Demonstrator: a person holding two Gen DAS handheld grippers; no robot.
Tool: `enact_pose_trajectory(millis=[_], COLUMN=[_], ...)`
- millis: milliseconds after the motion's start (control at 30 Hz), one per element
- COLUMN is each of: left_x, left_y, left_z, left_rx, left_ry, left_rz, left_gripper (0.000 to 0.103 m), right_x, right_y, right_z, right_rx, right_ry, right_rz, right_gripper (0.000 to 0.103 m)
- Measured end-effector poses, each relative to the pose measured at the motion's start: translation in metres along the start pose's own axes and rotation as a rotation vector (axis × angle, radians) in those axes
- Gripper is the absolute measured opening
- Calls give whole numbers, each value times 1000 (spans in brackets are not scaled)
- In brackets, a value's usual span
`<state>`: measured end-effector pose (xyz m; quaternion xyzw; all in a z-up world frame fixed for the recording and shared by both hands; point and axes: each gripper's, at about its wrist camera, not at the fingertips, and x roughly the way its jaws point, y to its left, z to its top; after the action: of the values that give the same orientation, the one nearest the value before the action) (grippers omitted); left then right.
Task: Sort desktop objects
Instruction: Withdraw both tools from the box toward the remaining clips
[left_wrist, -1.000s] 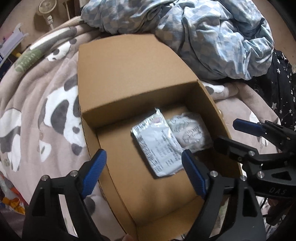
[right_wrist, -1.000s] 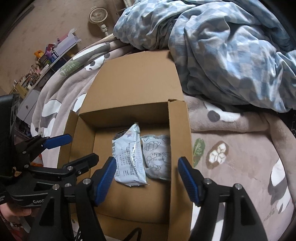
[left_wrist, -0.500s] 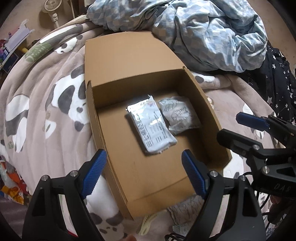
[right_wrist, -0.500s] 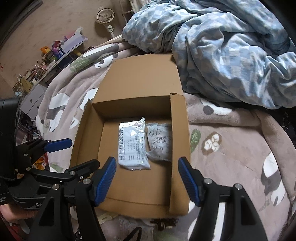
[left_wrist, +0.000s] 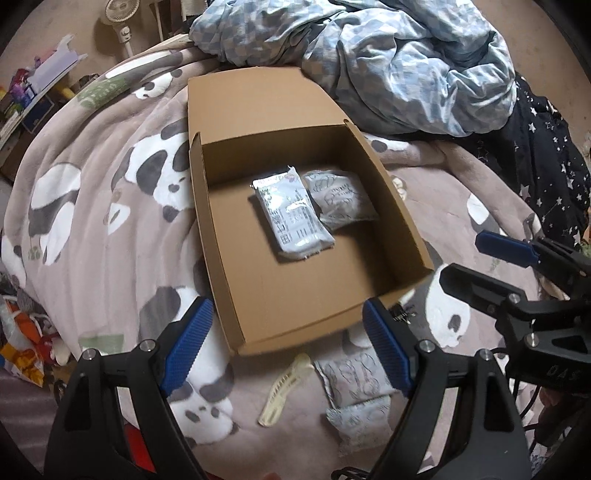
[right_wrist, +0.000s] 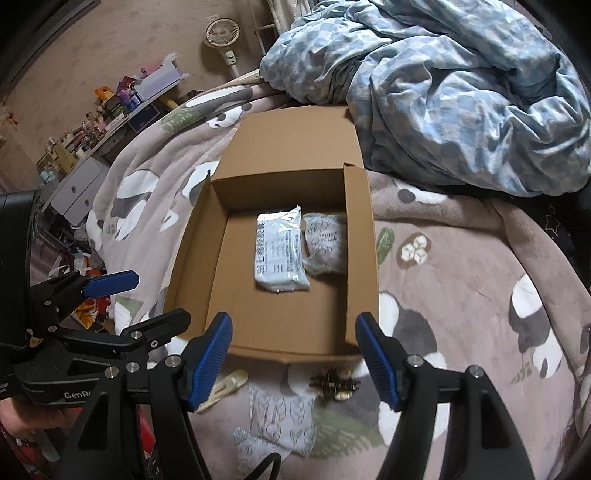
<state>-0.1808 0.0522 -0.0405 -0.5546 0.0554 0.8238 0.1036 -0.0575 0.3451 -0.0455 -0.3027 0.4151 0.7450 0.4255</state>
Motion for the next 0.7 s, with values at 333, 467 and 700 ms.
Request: enact_pose_trajectory(millis=[333,467,700], left_x=[-26,-33,-36], left_y=[-19,-28,-35], left_z=[-39,-54,-76], left_rx=[0,7,9], left_ry=[-20,-23,-15], left_rz=[9,11,15], left_gripper=[83,83,83], right_x=[-28,-35,-40], right_y=[4,6,8], right_z=[-34,-49,-75], right_rx=[22,29,32], right_ry=[-24,-25,-13], right_rz=[-16,-17,-17], right_gripper=[70,70,70])
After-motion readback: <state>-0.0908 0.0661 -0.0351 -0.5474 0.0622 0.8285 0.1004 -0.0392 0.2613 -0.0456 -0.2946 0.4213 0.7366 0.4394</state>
